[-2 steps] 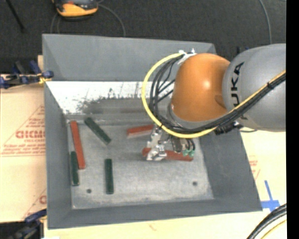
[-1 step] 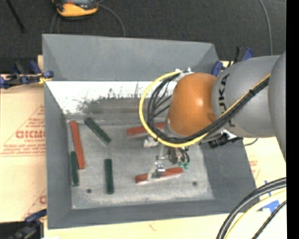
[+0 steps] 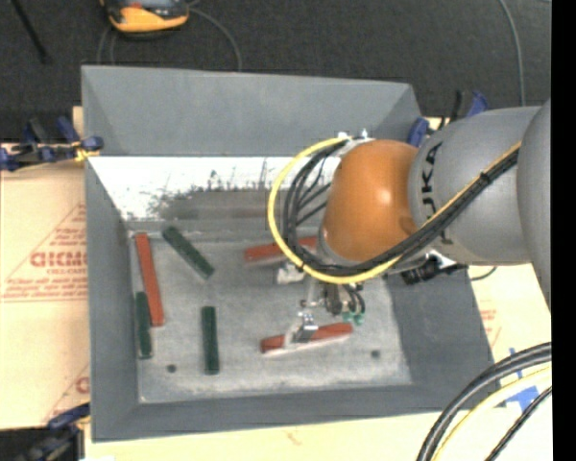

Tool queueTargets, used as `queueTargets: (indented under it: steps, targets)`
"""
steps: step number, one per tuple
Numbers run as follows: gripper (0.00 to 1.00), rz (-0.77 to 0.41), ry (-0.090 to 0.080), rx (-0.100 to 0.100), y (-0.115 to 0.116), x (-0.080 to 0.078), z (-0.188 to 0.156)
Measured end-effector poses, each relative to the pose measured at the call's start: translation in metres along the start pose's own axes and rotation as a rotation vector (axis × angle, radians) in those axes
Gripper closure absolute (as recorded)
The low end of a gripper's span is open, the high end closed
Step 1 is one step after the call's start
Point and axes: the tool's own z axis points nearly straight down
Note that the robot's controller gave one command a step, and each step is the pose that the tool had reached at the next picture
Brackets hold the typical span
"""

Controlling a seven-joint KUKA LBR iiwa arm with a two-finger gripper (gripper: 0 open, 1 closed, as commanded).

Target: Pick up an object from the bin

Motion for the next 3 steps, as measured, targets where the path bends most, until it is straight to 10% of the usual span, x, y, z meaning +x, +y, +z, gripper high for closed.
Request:
queueTargets:
  steps: [1,2,3]
  targets:
    - [1.00,0.060,0.005,-0.003,-0.011,0.020,0.058]
    - [1.00,0.060,0.005,-0.003,-0.011,0.020,0.058]
    - [1.00,0.053,-0.009,0.000,-0.035,0.011,-0.123]
